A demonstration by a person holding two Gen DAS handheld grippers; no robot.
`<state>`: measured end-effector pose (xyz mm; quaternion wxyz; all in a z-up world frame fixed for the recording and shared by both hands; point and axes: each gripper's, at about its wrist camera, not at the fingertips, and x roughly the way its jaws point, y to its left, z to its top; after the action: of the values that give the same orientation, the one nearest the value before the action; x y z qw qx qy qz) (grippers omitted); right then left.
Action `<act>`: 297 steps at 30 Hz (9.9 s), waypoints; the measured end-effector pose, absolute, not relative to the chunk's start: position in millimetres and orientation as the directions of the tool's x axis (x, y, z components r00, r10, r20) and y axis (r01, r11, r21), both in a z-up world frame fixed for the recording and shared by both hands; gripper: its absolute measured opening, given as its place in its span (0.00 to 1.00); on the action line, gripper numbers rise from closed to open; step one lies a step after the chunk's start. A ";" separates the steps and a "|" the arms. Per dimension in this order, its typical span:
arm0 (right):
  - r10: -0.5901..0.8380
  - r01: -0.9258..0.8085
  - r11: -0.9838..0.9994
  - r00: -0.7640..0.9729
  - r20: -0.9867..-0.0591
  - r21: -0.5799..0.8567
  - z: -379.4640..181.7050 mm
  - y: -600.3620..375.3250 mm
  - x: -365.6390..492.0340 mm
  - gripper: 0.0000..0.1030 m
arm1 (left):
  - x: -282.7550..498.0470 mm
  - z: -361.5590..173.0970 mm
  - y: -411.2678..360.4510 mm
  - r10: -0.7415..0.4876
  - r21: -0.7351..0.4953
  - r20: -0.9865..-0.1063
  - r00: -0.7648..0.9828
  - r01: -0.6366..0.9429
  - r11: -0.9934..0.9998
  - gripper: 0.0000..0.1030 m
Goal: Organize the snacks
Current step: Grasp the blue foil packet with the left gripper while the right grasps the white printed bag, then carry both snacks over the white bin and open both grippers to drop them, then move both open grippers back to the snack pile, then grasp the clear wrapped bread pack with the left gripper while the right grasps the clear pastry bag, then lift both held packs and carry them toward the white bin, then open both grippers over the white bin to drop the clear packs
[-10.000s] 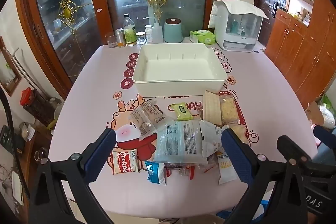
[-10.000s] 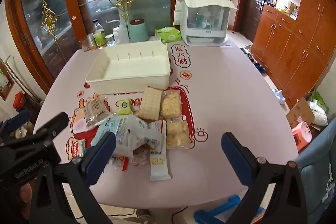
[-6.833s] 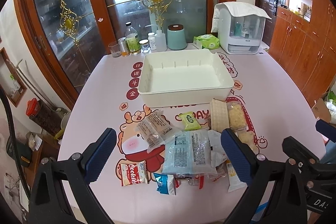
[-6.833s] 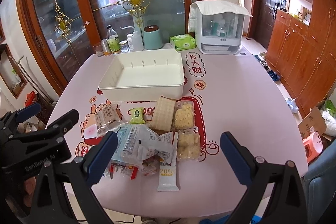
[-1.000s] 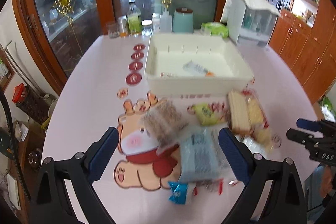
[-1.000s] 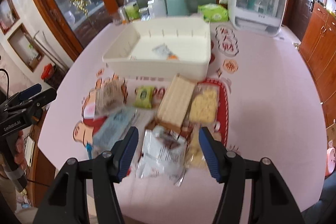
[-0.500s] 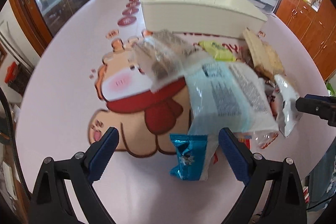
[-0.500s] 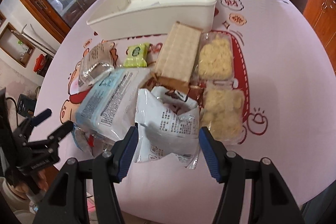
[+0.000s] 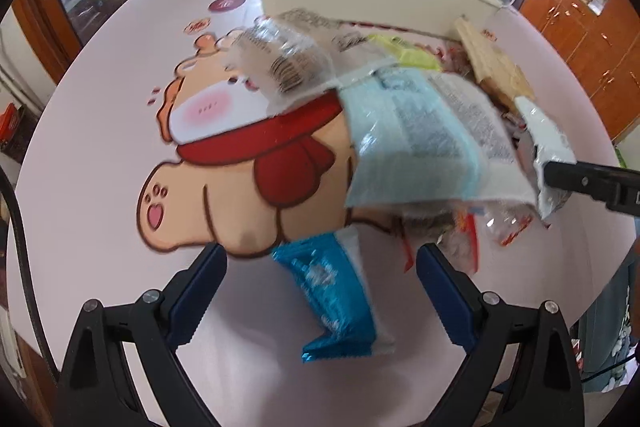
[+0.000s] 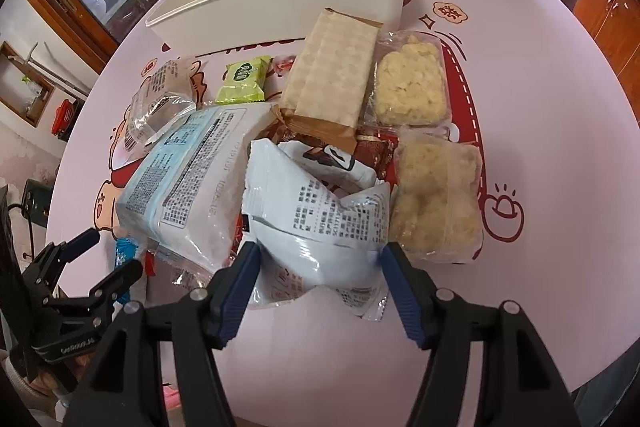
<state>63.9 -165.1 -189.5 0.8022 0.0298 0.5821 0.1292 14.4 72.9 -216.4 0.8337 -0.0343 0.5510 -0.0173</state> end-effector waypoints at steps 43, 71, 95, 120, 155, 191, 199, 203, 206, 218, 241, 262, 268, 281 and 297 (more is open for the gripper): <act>0.164 -0.089 0.986 0.649 -0.743 0.140 -83.6 -148.0 -1.1 0.42 | 54.3 -57.9 48.6 -0.224 -0.071 -0.757 0.613 0.263 0.962 0.26; 0.181 -0.056 0.972 0.796 -0.577 0.228 18.3 -191.1 167.8 0.45 | 222.1 29.3 15.7 -0.083 -0.047 -0.685 0.723 0.070 0.996 0.27; 0.286 -0.153 0.957 0.620 -0.731 0.245 -62.2 -155.0 299.9 0.45 | 328.3 -63.4 15.5 0.075 0.083 -0.787 0.612 -0.015 0.996 0.43; 0.281 -0.133 0.958 0.601 -0.748 0.253 -22.4 -167.4 219.4 0.57 | 237.2 -7.6 62.1 0.032 0.069 -0.741 0.671 0.028 0.997 0.91; 0.130 0.056 0.983 0.449 -0.884 0.173 -100.6 -246.9 86.8 0.57 | 132.1 -55.5 115.8 -0.060 -0.113 -0.828 0.558 -0.061 0.992 0.98; 0.174 -0.034 0.985 0.200 -0.964 0.171 -229.4 -242.7 134.3 0.66 | 212.7 -238.8 107.9 -0.091 -0.159 -0.978 0.187 -0.388 0.908 0.96; 0.054 -0.112 0.993 0.237 -0.970 0.028 -233.5 -218.1 133.8 0.67 | 202.6 -236.7 104.0 -0.091 -0.168 -0.971 0.222 -0.359 0.918 0.73; 0.051 -0.082 0.996 0.247 -0.968 0.032 -231.7 -219.3 134.1 0.55 | 193.9 -226.7 95.5 -0.056 -0.133 -0.967 0.249 -0.304 0.943 0.66; 0.060 -0.065 0.997 0.240 -0.969 0.046 -230.1 -219.4 134.8 0.50 | 184.6 -220.6 91.1 -0.050 -0.124 -0.964 0.261 -0.275 0.953 0.65; 0.113 -0.023 0.994 0.204 -0.973 0.110 -215.1 -224.4 127.8 0.46 | 141.5 -175.6 99.5 -0.044 -0.102 -0.946 0.322 -0.166 0.981 0.65; 0.203 -0.222 0.970 0.508 -0.837 0.100 -61.1 -166.5 128.7 0.46 | 111.9 -31.4 34.7 -0.138 -0.024 -0.774 0.618 0.190 0.981 0.66; 0.199 -0.206 0.977 0.758 -0.621 0.062 92.7 -160.0 251.6 0.46 | 251.2 80.7 25.8 0.036 0.204 -0.593 0.805 0.106 0.973 0.67; 0.189 -0.181 0.980 0.750 -0.634 0.078 88.6 -158.2 293.5 0.46 | 289.0 71.7 27.6 0.058 0.202 -0.602 0.797 0.081 0.976 0.67; 0.193 -0.182 0.979 0.672 -0.715 0.093 40.8 -147.9 339.7 0.47 | 346.7 16.0 23.4 0.074 0.174 -0.690 0.720 0.065 0.983 0.67; 0.213 -0.222 0.970 0.585 -0.783 0.098 -2.5 -130.4 357.9 0.59 | 351.9 -17.8 20.7 0.137 0.250 -0.713 0.688 0.067 0.966 0.98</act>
<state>357.9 -130.4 -2.5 0.8901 -0.0051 0.4389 0.1224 351.9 20.7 -17.8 0.9095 0.1291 0.3946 0.0194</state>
